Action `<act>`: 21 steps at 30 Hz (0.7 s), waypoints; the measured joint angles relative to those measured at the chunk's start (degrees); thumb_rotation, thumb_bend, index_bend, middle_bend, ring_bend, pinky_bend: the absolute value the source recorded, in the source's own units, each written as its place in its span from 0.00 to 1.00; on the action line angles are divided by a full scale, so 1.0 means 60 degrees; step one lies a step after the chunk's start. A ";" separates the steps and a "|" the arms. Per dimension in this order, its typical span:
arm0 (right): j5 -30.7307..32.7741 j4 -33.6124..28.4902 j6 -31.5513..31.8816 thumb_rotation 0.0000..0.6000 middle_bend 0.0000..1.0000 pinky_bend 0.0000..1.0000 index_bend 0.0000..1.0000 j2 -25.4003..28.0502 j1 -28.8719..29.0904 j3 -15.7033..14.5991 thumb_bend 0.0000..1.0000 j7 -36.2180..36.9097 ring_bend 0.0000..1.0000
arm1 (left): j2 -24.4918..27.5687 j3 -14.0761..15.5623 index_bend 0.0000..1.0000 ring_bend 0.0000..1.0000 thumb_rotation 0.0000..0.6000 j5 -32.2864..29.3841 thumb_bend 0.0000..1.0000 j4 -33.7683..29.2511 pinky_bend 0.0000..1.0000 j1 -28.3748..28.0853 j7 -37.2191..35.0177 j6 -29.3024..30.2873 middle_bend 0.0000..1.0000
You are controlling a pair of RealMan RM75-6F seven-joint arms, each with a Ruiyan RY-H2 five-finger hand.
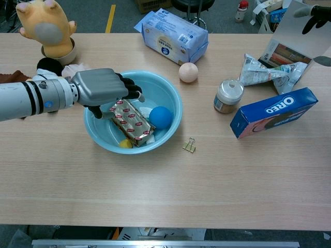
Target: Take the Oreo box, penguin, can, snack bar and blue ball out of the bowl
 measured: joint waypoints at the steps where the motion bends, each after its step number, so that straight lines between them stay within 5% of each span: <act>1: -0.0005 0.0000 -0.0014 1.00 0.26 0.47 0.00 0.0005 -0.0006 0.0008 0.29 0.0005 0.20 | -0.0020 0.0060 0.15 0.14 1.00 -0.0021 0.37 0.0045 0.26 -0.0005 0.0065 -0.0003 0.14; 21: 0.0022 -0.0077 -0.0062 1.00 0.26 0.47 0.00 0.0060 -0.0209 0.0072 0.29 -0.0086 0.20 | -0.0645 0.0422 0.15 0.14 1.00 -0.1186 0.37 0.0536 0.26 -0.0337 0.0727 -0.0238 0.13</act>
